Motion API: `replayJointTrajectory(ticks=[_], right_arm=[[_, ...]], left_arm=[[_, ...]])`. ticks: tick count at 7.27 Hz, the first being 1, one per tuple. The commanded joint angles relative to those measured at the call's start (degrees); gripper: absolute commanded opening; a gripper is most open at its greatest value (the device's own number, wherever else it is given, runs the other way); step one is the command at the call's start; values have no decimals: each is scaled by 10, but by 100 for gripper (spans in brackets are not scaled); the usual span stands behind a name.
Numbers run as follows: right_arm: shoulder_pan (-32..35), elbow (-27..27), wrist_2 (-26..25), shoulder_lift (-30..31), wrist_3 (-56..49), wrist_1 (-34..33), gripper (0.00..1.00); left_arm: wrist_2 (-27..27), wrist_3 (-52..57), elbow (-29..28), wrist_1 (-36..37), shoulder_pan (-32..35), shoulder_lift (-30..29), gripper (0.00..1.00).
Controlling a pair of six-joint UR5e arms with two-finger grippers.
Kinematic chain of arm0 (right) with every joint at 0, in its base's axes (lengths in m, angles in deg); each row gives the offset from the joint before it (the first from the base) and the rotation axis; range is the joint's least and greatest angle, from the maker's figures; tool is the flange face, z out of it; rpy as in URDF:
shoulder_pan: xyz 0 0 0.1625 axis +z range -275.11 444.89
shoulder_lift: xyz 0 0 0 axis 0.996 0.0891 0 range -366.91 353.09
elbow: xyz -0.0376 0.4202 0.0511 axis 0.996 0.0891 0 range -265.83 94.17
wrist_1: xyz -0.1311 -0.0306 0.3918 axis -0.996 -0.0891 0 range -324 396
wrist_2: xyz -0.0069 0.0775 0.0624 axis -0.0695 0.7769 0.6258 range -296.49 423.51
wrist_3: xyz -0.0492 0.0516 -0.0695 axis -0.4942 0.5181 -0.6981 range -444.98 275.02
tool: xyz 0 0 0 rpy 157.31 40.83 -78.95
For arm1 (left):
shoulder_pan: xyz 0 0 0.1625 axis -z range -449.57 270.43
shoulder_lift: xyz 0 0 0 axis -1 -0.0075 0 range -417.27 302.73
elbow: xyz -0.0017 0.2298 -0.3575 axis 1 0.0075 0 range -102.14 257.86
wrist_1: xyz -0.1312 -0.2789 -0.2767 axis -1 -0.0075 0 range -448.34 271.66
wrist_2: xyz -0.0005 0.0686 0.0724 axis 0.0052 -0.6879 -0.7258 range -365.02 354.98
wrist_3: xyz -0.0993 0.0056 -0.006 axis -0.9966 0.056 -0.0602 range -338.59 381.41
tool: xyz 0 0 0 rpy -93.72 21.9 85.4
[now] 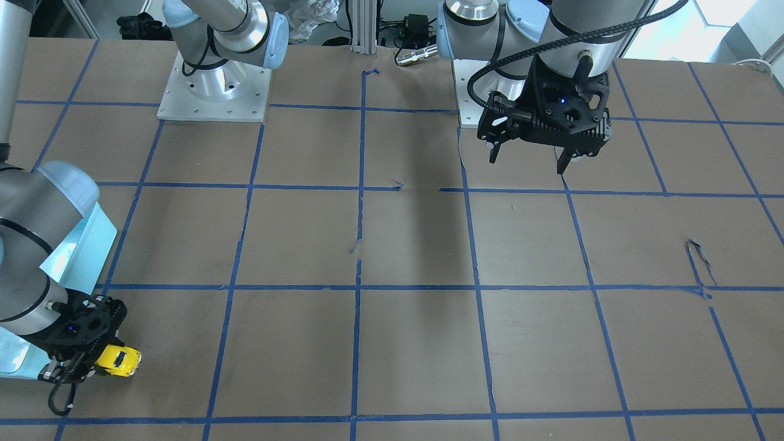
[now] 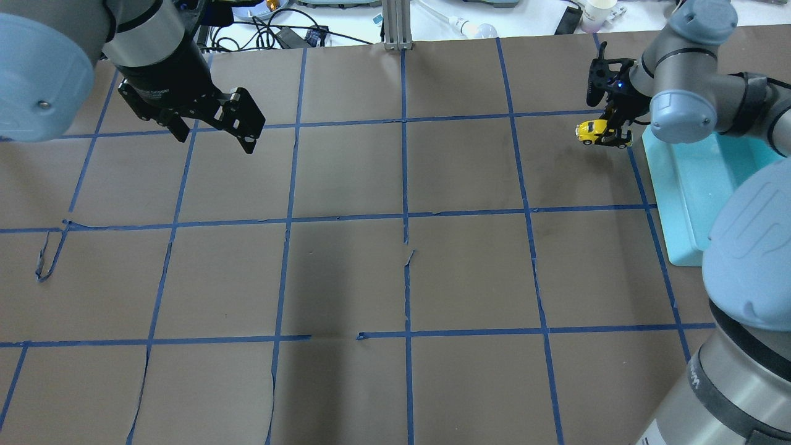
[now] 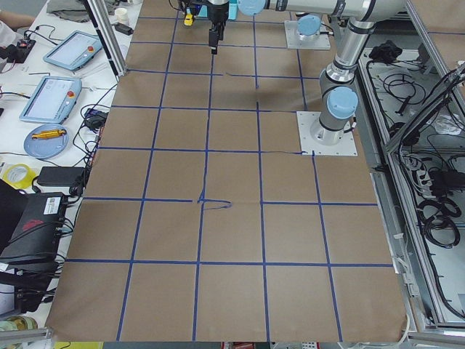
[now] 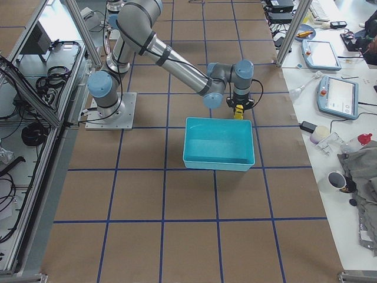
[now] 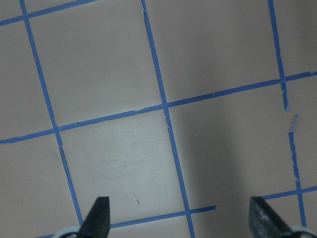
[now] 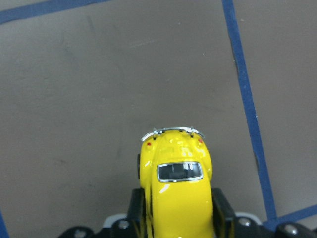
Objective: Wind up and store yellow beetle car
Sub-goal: 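Lower the right gripper and close it on the yellow car, then lift the car with the right gripper and carry it over the bin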
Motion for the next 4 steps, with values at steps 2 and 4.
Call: replayJointTrajectory(ticks=[2, 4], right_arm=[[-2, 105, 0, 63, -10, 206, 5], [-46, 113, -16, 94, -52, 254, 3]], left_arm=[[0, 1, 0, 0, -1, 0, 99], [0, 0, 0, -1, 0, 1, 99]])
